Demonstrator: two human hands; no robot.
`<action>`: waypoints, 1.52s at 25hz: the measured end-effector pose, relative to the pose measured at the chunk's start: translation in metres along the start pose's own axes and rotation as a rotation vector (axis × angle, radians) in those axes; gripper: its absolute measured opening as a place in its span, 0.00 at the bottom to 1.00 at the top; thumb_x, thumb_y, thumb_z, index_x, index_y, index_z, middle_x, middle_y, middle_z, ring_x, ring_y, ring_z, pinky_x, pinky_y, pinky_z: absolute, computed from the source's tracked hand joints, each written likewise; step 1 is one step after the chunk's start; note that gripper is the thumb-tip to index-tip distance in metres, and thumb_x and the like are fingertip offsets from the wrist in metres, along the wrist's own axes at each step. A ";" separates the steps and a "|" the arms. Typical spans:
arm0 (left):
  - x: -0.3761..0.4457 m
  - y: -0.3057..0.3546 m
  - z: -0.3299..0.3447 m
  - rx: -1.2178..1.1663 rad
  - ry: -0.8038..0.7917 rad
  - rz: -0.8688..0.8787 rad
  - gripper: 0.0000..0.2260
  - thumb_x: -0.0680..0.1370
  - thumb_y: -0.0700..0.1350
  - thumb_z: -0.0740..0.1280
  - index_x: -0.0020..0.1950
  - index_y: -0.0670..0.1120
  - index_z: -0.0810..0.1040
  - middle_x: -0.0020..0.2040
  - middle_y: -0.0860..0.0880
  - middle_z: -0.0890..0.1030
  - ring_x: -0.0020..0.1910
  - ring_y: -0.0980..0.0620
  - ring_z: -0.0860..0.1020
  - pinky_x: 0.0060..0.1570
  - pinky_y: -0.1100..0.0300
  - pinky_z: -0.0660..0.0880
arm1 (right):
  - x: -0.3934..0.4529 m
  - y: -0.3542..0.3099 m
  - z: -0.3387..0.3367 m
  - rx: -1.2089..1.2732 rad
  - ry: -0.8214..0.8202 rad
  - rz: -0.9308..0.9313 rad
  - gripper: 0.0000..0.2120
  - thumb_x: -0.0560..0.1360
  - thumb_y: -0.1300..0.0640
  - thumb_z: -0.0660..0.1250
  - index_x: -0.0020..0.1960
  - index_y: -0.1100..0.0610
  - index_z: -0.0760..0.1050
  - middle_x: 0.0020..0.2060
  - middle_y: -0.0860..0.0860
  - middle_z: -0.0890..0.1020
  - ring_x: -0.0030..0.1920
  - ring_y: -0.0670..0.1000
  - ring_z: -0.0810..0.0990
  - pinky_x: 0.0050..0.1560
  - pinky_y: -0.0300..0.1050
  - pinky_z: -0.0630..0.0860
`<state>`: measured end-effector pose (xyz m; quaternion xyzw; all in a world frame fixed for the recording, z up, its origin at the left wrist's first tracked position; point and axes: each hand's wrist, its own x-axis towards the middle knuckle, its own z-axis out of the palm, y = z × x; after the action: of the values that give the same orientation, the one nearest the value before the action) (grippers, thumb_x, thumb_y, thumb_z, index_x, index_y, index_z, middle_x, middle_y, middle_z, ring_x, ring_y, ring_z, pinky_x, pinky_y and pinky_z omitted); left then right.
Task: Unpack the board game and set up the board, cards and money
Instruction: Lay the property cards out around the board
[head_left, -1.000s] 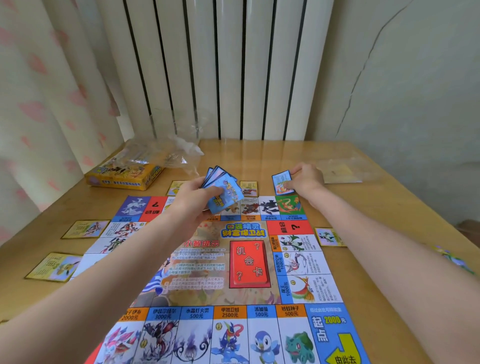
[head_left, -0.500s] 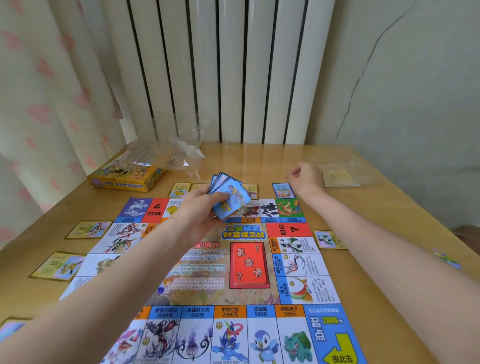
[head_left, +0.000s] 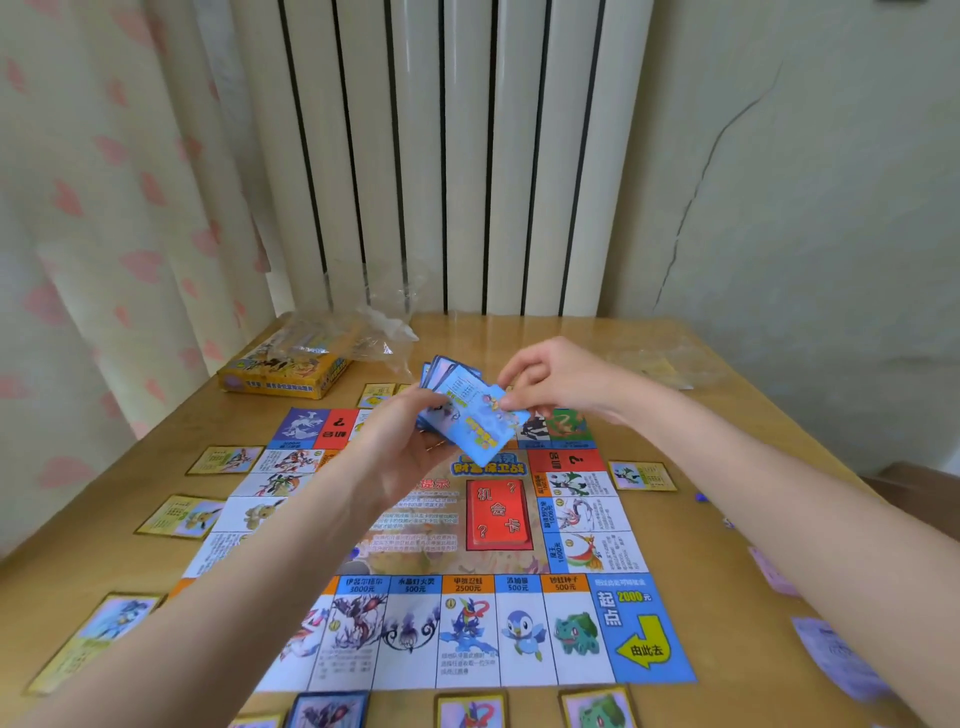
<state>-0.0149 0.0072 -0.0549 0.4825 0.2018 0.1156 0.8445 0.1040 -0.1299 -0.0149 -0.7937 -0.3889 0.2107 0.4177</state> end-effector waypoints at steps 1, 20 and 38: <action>-0.004 0.002 -0.003 -0.009 0.028 -0.007 0.06 0.79 0.35 0.58 0.54 0.39 0.71 0.49 0.40 0.78 0.39 0.47 0.82 0.37 0.58 0.80 | -0.004 -0.004 -0.005 -0.056 0.078 -0.019 0.09 0.69 0.66 0.72 0.38 0.56 0.75 0.25 0.45 0.78 0.22 0.40 0.73 0.28 0.33 0.70; -0.066 0.004 -0.002 0.176 -0.110 0.056 0.12 0.77 0.29 0.58 0.53 0.43 0.75 0.46 0.41 0.81 0.46 0.45 0.81 0.48 0.53 0.78 | -0.067 -0.034 0.026 0.021 0.147 -0.073 0.02 0.75 0.60 0.67 0.47 0.57 0.76 0.37 0.51 0.83 0.34 0.47 0.80 0.33 0.35 0.75; -0.060 -0.025 0.046 0.256 -0.041 0.064 0.15 0.76 0.28 0.61 0.59 0.41 0.73 0.49 0.41 0.79 0.42 0.48 0.79 0.42 0.58 0.80 | -0.099 -0.006 -0.003 0.015 0.095 0.117 0.09 0.72 0.68 0.69 0.42 0.58 0.70 0.32 0.56 0.80 0.27 0.49 0.76 0.27 0.37 0.72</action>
<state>-0.0476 -0.0642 -0.0422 0.5948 0.1822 0.1059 0.7757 0.0438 -0.2079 -0.0074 -0.8209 -0.3200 0.1998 0.4288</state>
